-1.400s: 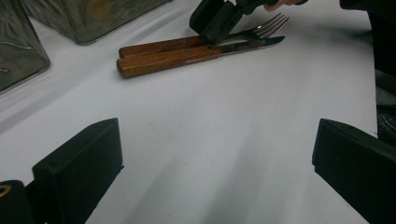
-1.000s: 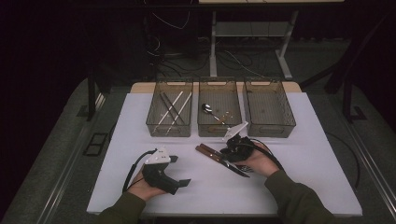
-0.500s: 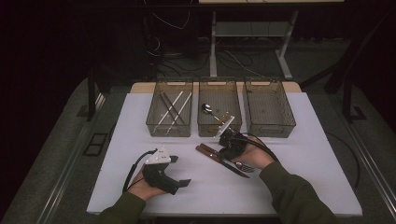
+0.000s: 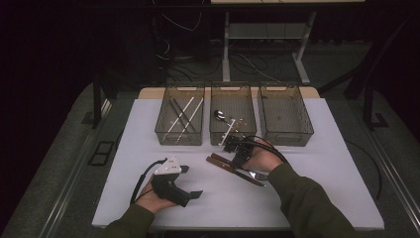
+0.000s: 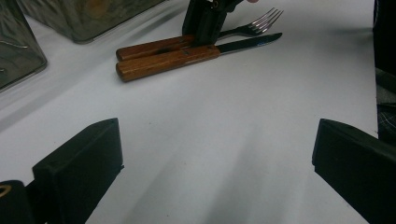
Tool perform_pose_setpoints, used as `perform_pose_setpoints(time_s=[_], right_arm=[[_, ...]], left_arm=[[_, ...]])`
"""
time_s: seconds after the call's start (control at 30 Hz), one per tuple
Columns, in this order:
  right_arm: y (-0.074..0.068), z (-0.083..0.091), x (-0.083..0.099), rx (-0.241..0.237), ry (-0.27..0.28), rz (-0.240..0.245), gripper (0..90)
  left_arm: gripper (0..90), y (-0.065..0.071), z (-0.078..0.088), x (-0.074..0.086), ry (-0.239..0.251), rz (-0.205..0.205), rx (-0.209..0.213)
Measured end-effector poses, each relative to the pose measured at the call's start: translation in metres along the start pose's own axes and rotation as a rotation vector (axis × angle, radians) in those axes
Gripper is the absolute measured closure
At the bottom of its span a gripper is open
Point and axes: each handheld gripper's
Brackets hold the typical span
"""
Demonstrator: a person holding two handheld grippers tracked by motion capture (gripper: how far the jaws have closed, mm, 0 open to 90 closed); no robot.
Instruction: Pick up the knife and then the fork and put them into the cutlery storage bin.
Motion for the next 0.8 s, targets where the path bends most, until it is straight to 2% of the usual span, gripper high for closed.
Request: perform_pose_setpoints(time_s=[0.2,0.43,0.8], right_arm=[[0.006,0.003,0.009,-0.036,0.051,-0.024,76.9],[0.013,0.012,0.021,-0.053,0.111,-0.045,77.0],[0.027,0.035,0.052,-0.099,0.276,-0.118,77.0]], left_arm=[[0.2,0.000,0.000,0.000,-0.001,-0.001,0.001],[0.2,0.000,0.000,0.000,0.002,0.002,-0.001],[0.2,-0.003,0.003,0.000,0.012,0.003,-0.005]])
Point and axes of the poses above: each handheld gripper's, and its own axes: z roughly backward along the jaws, x roughly out of its underside, y roughly to its right, and after that the axes turned 8 degrees about -z, right-handed
